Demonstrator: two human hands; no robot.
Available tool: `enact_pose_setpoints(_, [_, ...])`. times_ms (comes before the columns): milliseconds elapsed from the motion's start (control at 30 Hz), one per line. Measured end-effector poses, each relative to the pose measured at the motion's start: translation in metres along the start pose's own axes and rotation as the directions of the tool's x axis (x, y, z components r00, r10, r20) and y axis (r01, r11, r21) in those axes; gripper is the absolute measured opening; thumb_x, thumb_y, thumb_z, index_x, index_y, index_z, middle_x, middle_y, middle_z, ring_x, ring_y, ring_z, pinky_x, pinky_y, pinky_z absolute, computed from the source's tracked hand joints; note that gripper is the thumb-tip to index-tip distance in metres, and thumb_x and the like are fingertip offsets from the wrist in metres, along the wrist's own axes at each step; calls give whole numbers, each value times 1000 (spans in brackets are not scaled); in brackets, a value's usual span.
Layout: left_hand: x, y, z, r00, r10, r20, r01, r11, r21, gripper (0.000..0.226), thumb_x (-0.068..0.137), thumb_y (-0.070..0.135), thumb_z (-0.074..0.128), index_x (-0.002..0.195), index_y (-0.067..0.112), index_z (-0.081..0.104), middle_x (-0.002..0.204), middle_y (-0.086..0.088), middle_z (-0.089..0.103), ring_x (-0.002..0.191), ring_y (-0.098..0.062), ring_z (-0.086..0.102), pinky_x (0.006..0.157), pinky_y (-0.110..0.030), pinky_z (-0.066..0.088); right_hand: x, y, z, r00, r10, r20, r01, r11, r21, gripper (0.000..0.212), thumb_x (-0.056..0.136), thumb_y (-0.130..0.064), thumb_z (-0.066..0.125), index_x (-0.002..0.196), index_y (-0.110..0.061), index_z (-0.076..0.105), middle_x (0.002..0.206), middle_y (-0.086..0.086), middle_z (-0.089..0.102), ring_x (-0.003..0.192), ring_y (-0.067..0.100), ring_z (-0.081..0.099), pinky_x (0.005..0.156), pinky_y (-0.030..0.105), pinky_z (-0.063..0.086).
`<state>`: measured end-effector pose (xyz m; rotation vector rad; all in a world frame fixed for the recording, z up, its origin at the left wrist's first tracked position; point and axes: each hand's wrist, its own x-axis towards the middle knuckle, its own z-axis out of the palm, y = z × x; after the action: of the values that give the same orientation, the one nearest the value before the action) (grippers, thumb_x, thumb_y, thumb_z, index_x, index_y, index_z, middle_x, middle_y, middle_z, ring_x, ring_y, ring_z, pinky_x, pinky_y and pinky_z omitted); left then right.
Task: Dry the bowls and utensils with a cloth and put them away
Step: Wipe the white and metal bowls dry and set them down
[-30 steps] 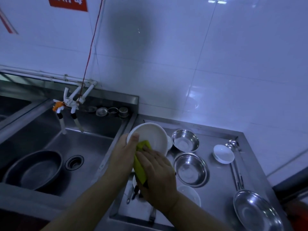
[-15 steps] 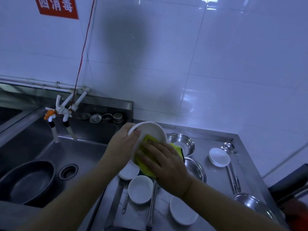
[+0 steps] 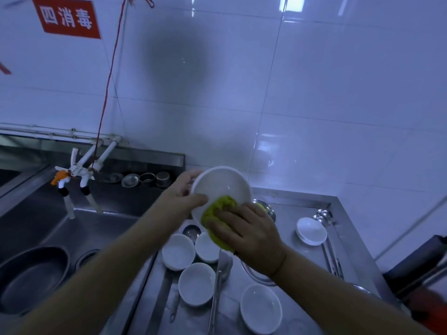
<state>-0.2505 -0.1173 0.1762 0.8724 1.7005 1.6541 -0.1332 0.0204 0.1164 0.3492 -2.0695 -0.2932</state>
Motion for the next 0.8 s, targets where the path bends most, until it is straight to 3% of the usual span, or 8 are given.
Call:
enact_pose_setpoints(100, [-9, -18, 24, 955, 176, -238, -196, 978, -63, 28, 90, 21, 51, 115, 33, 50, 107, 2, 58, 88, -12, 58, 64, -23, 52, 6, -18, 3, 985, 162, -61, -164, 985, -44, 16, 90, -17, 68, 104, -14, 75, 100, 5, 73, 85, 22, 66, 77, 33, 49])
enact_pose_setpoints(167, [-11, -22, 27, 930, 266, -253, -278, 960, -15, 29, 87, 27, 43, 115, 32, 50, 105, 7, 56, 89, -6, 57, 69, -18, 51, 3, -25, 7, 985, 163, -62, -164, 986, -19, 17, 89, -16, 69, 105, -13, 75, 101, 5, 73, 85, 22, 67, 76, 33, 50])
enact_pose_setpoints(267, [-10, -20, 17, 940, 296, -168, -289, 955, 70, 32, 81, 27, 41, 109, 34, 54, 103, 10, 58, 86, 3, 56, 71, -12, 47, -5, -13, 5, 999, 9, -42, -8, 999, 32, 22, 87, -17, 72, 109, -12, 72, 99, 6, 73, 84, 22, 68, 74, 33, 51])
enact_pose_setpoints(333, [-6, -16, 5, 970, 238, -55, -229, 965, 130, 33, 74, 29, 47, 104, 36, 57, 104, 6, 60, 91, -6, 57, 77, -23, 48, -11, 6, 1, 984, -180, -8, 180, 981, 71, 26, 87, -18, 73, 111, -14, 64, 99, 6, 73, 88, 23, 67, 81, 33, 52])
enact_pose_setpoints(467, [1, 4, -15, 958, -81, 274, -5, 953, 302, 35, 78, 23, 54, 109, 37, 59, 101, -2, 62, 90, -21, 60, 65, -30, 53, -17, 29, -2, 927, -370, 64, 360, 924, 128, 21, 88, -18, 71, 104, -15, 59, 101, 8, 72, 96, 27, 66, 93, 36, 49])
enact_pose_setpoints(567, [-2, -6, -7, 999, 5, 40, -15, 968, 252, 41, 72, 27, 61, 108, 45, 56, 105, -2, 63, 92, -22, 62, 70, -36, 57, -16, 17, 1, 985, -163, 56, 160, 986, 50, 9, 90, -16, 69, 99, -15, 68, 97, 6, 73, 90, 25, 68, 87, 34, 50])
enact_pose_setpoints(667, [-16, -30, 24, 956, 199, -215, -177, 977, 115, 40, 89, 11, 59, 107, 44, 47, 105, 9, 59, 92, -11, 60, 67, -19, 52, -9, -11, 4, 993, 112, -21, -112, 994, -8, 14, 94, -17, 63, 99, -14, 75, 96, 5, 73, 84, 24, 68, 78, 33, 50])
enact_pose_setpoints(800, [-22, -34, 34, 914, 303, -269, -322, 946, -29, 31, 97, 16, 43, 120, 37, 45, 109, 15, 56, 93, -2, 57, 73, -18, 51, -5, -34, 7, 971, 231, -55, -230, 973, 20, 16, 93, -16, 63, 107, -15, 70, 100, 4, 72, 87, 23, 67, 78, 34, 48])
